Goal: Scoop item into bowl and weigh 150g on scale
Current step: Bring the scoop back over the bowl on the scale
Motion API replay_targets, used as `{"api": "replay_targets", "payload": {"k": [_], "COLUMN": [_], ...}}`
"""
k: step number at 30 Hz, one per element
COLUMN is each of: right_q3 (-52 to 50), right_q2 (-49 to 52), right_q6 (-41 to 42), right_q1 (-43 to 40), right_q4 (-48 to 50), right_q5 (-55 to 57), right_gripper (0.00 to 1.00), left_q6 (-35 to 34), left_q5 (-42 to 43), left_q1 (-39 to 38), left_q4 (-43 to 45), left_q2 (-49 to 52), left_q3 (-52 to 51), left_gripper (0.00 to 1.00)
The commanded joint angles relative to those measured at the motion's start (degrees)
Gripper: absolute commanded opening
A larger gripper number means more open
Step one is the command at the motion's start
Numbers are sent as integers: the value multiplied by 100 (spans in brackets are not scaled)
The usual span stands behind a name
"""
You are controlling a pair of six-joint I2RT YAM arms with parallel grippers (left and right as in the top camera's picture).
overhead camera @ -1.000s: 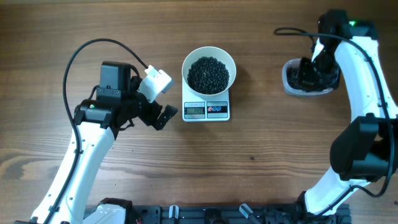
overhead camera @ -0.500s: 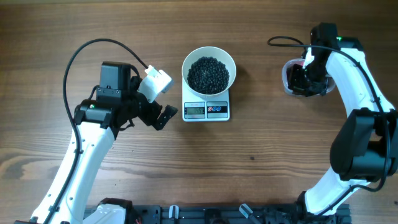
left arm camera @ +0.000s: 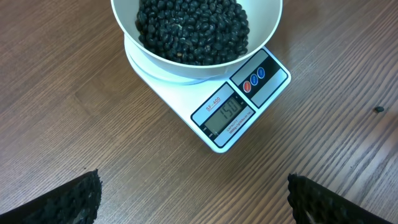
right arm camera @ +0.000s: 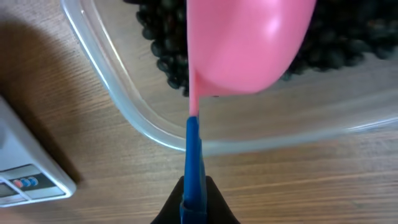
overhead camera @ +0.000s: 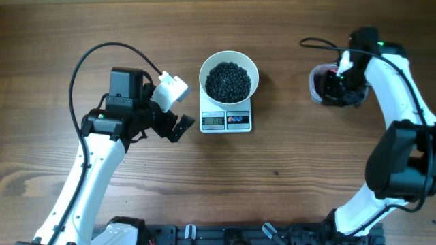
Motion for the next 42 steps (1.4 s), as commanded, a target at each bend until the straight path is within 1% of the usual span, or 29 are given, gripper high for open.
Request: {"api": "replay_targets", "payload": {"k": [1, 3, 6, 11, 18, 21, 25, 31, 35, 38, 42], "right_q3": [173, 173, 173, 173, 173, 184, 289, 667, 831, 846, 846], "right_q2": [-501, -627, -758, -813, -815, -815, -815, -813, -813, -813, -813], "right_q6": [-72, -149, -518, -1298, -1421, -1241, -837, -457, -356, -94, -59], "right_q1": [-271, -337, -363, -363, -361, -295, 98, 997, 1600, 1917, 2304], "right_q4": [-83, -68, -50, 168, 708, 960, 1554, 2063, 1954, 1893, 1862], "right_q5": [-275, -354, -752, -2103, -3377, -3589, -3440, -2533, -1676, -1213, -542], "right_gripper": [4, 4, 4, 4, 4, 4, 4, 4, 4, 4, 4], "left_q6": [-15, -15, -15, -15, -13, -13, -15, -15, -15, -13, -15], "left_q5": [31, 33, 31, 33, 33, 33, 31, 31, 33, 33, 31], "left_q1": [31, 31, 31, 31, 31, 31, 31, 31, 31, 31, 31], "left_q4": [15, 15, 15, 15, 15, 15, 13, 15, 15, 15, 15], "left_q2": [-20, -20, -20, -20, -20, -20, -20, -20, -20, -20, -20], "left_q3": [-37, -37, -37, -35, -35, -35, -37, -35, -35, -37, -37], "left_gripper": [100, 100, 100, 100, 100, 100, 100, 100, 100, 100, 100]}}
